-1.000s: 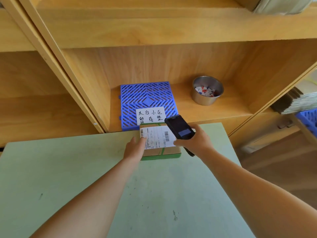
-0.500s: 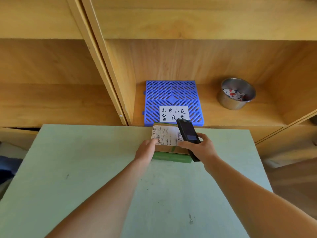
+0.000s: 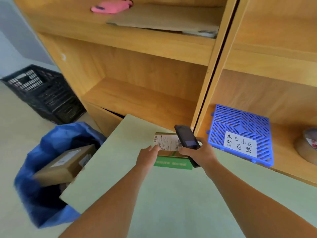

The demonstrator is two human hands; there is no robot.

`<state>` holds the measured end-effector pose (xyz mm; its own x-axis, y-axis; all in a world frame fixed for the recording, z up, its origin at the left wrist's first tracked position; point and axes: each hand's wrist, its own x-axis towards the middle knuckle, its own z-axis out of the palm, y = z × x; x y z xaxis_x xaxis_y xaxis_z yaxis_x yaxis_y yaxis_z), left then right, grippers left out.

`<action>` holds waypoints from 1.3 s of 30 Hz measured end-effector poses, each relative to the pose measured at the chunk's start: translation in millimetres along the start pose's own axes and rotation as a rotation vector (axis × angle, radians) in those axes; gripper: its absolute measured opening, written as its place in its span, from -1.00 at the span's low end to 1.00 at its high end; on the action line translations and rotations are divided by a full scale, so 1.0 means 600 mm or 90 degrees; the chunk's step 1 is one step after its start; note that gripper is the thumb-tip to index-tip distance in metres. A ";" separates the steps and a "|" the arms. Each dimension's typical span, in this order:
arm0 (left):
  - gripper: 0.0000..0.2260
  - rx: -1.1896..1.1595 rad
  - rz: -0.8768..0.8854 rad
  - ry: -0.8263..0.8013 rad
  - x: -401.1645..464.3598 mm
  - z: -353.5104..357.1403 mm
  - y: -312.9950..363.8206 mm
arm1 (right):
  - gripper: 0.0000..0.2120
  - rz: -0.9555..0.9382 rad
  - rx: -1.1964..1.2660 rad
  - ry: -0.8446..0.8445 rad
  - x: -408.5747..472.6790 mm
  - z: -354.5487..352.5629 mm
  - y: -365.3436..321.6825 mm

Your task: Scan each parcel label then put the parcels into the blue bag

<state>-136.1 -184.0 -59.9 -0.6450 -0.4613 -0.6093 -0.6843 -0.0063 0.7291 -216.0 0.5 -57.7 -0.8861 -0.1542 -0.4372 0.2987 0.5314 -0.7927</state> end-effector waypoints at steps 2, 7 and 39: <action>-0.69 -0.009 -0.007 0.042 0.021 -0.066 -0.009 | -0.27 -0.034 -0.039 -0.045 -0.002 0.062 -0.048; -0.71 -0.015 -0.008 0.139 0.074 -0.237 -0.019 | -0.14 -0.073 -0.079 -0.108 0.004 0.219 -0.155; -0.36 0.101 -0.184 0.335 0.279 -0.708 -0.304 | -0.12 -0.093 -0.311 -0.219 0.070 0.857 -0.266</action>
<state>25.3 -637.1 -162.5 -0.1996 -0.8369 -0.5096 -0.8743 -0.0827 0.4783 -118.5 -519.1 -168.1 -0.7159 -0.4711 -0.5154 -0.0866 0.7923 -0.6040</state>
